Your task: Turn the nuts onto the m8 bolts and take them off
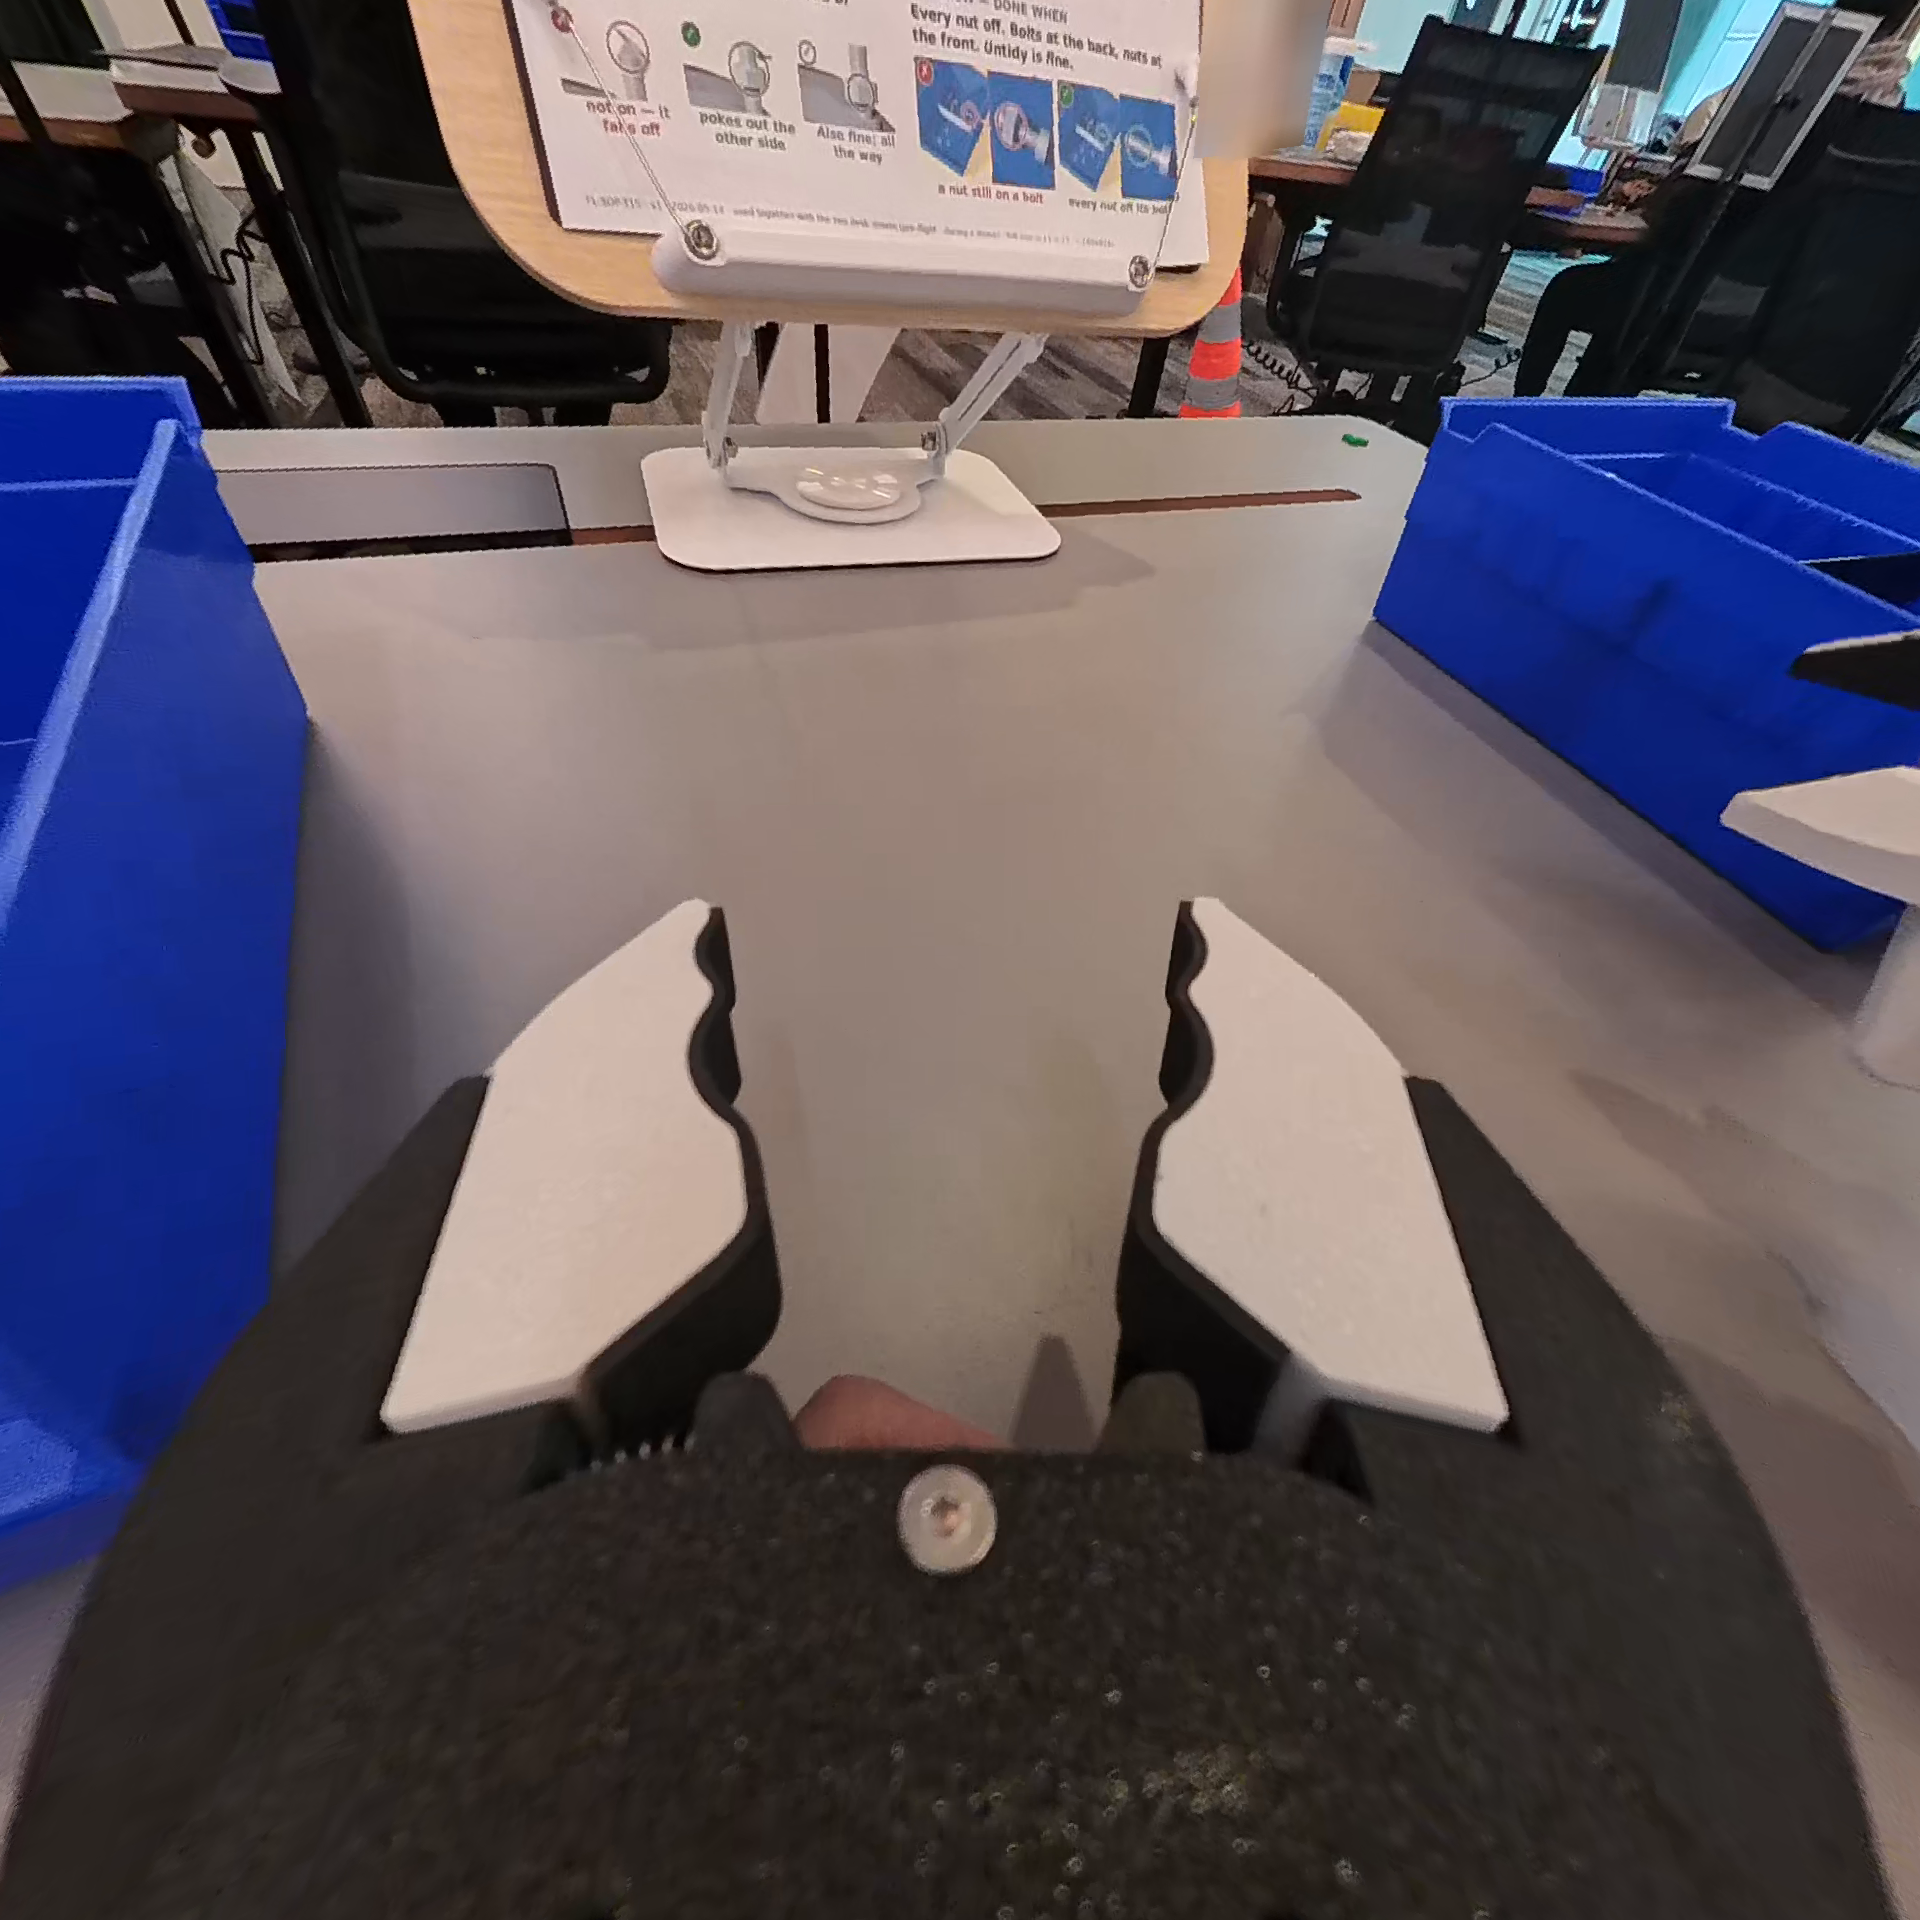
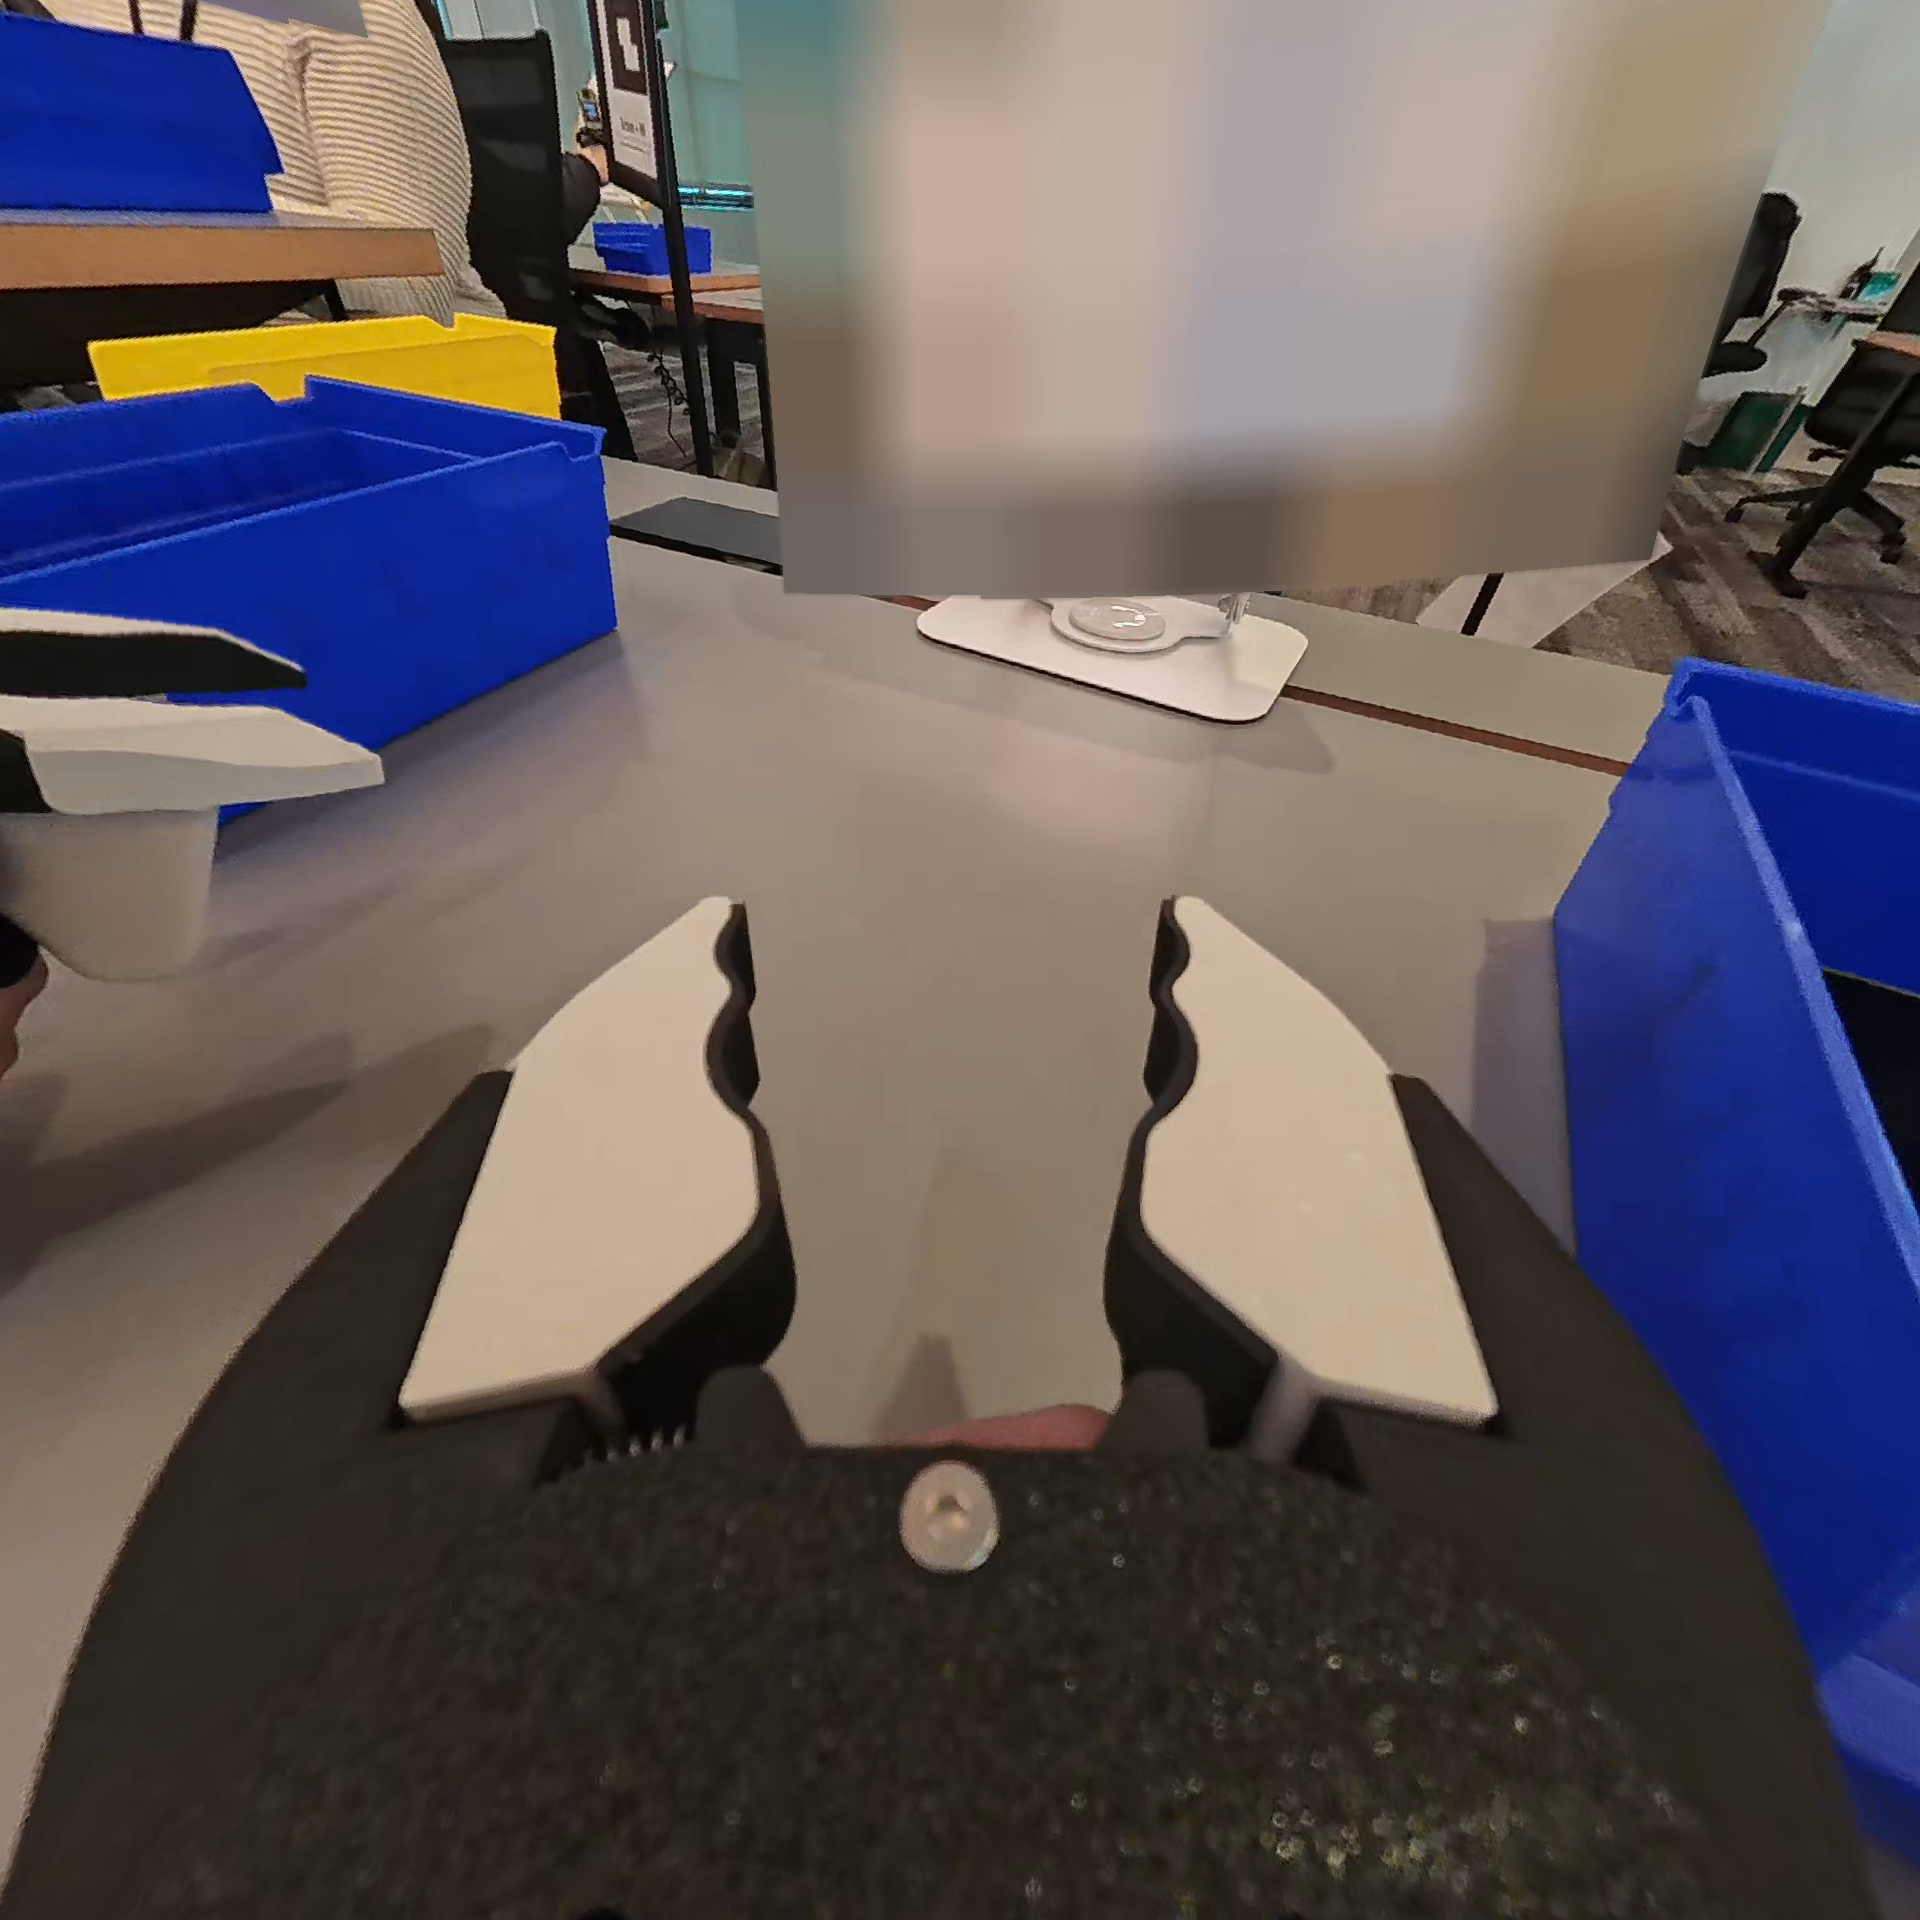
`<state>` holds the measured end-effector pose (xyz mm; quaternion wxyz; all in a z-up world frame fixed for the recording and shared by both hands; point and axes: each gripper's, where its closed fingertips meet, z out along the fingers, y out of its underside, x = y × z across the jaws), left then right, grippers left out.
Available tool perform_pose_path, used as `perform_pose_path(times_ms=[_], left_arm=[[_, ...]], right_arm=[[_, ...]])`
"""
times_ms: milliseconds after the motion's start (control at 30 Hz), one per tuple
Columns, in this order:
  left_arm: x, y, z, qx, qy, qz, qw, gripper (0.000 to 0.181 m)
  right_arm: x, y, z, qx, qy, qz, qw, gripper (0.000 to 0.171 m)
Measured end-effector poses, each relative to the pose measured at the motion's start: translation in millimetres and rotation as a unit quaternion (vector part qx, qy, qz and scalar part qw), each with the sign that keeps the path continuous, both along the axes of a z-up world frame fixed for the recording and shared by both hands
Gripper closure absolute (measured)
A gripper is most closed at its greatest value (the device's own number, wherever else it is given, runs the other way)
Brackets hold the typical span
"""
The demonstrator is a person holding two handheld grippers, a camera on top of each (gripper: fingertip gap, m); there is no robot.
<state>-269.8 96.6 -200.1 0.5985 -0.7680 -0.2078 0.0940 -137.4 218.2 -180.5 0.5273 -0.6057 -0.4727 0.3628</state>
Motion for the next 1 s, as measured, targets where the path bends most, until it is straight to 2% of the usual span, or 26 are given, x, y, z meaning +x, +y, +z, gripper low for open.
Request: perform_pose_path(times_ms=[167,767,1000], left_arm=[[-0.2,0.5,-2.5,-0.002,-0.004,-0.001,1.000,0.101],[4.4,2.8,-7.5,-0.007,-0.011,-0.008,1.000,0.102],[4.1,0.4,2.0,-0.001,-0.005,-0.006,1.000,0.103]], right_arm=[[-2.0,1.9,-0.6,0.022,-0.014,-0.007,1.000,0.100],[5.1,6.4,0.2,0.011,-0.018,-0.012,1.000,0.108],[7.8,11.5,0.5,0.010,-0.016,-0.019,1.000,0.110]])
